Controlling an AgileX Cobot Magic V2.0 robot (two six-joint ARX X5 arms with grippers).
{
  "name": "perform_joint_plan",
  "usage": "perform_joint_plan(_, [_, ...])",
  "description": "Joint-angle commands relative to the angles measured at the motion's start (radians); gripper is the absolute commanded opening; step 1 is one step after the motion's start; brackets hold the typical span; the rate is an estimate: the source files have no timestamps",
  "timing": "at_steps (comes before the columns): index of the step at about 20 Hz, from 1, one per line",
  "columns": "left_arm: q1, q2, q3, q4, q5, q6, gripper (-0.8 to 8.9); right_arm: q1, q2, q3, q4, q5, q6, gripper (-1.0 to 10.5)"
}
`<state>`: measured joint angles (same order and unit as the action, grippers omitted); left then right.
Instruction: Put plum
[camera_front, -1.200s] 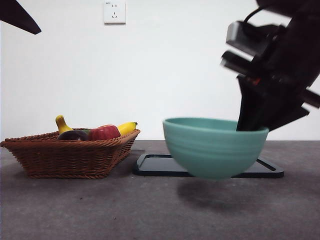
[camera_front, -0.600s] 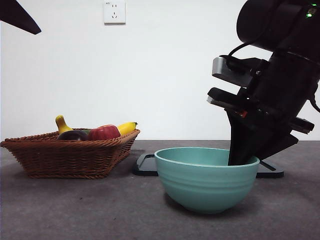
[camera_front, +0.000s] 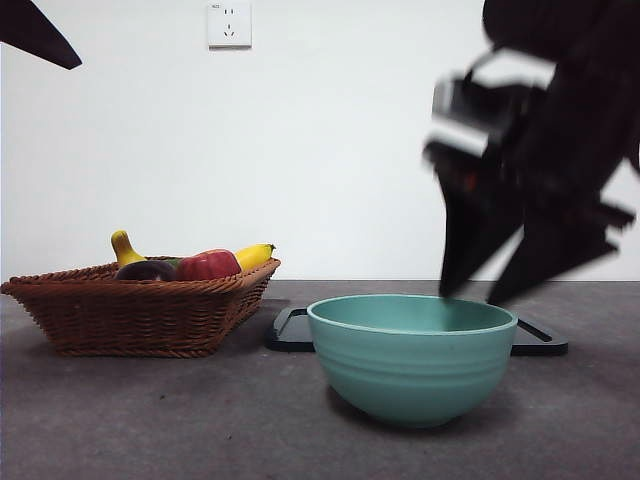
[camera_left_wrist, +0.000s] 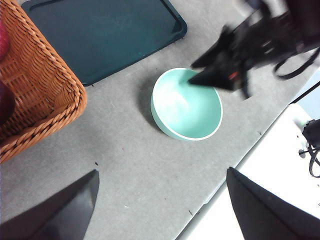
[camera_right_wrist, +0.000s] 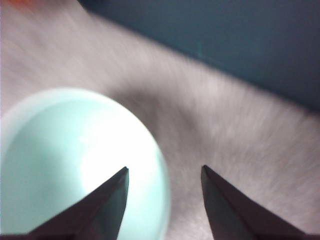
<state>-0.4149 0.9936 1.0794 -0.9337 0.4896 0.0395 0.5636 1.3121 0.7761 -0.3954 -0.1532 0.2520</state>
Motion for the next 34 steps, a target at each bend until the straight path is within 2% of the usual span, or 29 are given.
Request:
perform_joint_plan(1, [-0.005,0.007,0.013,0.007,0.006,0.012,4.04,0.008,-0.068,0.053,-0.042,0.004,0.000,2.3])
perform_joint_plan(7, [-0.005,0.007,0.013,0.006,0.006,0.010,4.04,0.009,-0.301,0.149,-0.279,-0.014,-0.032,2.3])
perform_joint_plan(11, [-0.005,0.007,0.013,0.006,0.006,0.008,4.04,0.009,-0.443,0.155,-0.410,-0.132,-0.032,2.3])
perform_joint_plan(15, [-0.005,0.007,0.013,0.006,0.006,0.001,4.04,0.009,-0.539,0.155,-0.533,-0.165,-0.032,2.3])
perform_joint_plan(26, [-0.005,0.007,0.013,0.006,0.006,0.001,3.99,0.009,-0.568,0.155,-0.541,-0.164,-0.032,2.3])
perform_joint_plan(27, [-0.005,0.007,0.013,0.006,0.006,0.001,3.81,0.009,-0.568,0.155,-0.541,-0.164,-0.032,2.3])
perform_joint_plan(28, [-0.005,0.007,0.013,0.006,0.006,0.001,3.17,0.009,-0.568,0.155,-0.541,-0.164,-0.032,2.2])
perform_joint_plan(31, [-0.005,0.007,0.013,0.006,0.006,0.002,0.47,0.009,-0.568,0.155,-0.541,-0.161,-0.033,0.2])
perform_joint_plan(32, [-0.005,0.007,0.013,0.006,0.006,0.002,0.08,0.009,-0.568,0.155,-0.541,-0.161,-0.037,0.1])
perform_joint_plan(34, [-0.005,0.007,0.013,0.007,0.006,0.002,0.07,0.009,-0.568,0.155,-0.539,-0.160,-0.043,0.1])
